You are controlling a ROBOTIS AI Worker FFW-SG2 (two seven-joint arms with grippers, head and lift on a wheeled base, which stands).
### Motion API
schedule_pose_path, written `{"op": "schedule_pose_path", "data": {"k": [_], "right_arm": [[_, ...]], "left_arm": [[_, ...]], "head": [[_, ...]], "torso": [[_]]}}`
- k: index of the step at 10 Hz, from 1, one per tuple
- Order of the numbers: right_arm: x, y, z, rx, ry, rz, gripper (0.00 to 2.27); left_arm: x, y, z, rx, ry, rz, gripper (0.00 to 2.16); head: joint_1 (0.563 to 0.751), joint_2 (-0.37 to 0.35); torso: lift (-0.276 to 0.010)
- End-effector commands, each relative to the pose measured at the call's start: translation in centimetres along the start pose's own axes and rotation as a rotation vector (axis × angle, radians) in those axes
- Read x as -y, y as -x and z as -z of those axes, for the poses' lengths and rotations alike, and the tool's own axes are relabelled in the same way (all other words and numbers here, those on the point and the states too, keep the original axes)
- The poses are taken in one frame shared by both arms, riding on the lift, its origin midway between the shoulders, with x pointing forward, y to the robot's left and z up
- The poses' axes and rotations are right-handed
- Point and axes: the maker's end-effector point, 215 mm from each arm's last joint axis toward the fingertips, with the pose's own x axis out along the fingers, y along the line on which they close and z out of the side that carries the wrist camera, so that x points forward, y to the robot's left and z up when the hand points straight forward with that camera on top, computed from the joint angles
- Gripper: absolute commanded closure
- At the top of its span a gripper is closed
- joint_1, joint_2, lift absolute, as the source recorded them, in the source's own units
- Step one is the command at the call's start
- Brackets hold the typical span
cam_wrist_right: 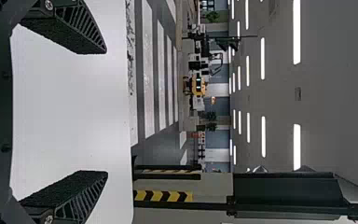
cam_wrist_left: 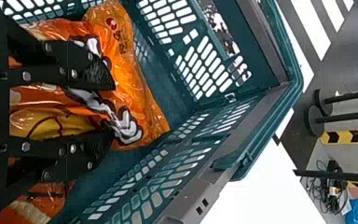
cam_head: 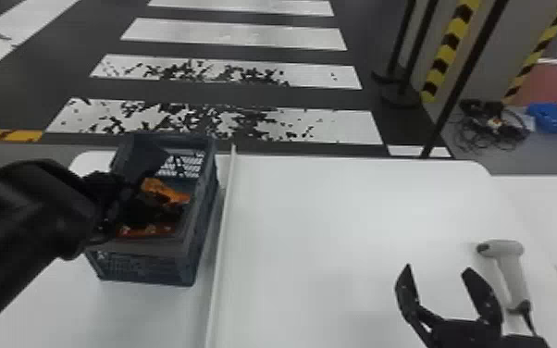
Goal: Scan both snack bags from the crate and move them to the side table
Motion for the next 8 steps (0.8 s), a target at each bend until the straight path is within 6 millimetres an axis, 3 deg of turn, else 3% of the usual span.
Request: {"op": "schedule_pose_path", "data": {"k": [1,5,8], "right_arm": [[0.0,0.0,0.1,-0.002,0.0,0.0,0.07],[-0.1,0.0,0.1,-0.002,-0.001,-0.001,0.07],[-0.2,0.1,0.2,-0.002,-0.001,-0.002,0.07]], "left_arm": [[-0.9,0.6,-0.9,0.025,0.017,-0.015,2.14],[-2.8,2.3,-3.0,0.105,0.093,-0.051,2.14],[-4.2,3.7,-3.0,0.19,0.221,-0.052,2.14]], "head": [[0.695,-0.061],[0.695,-0.051],[0.695,-0.041]], "torso": [[-0.099],[-0.099],[-0.099]]}}
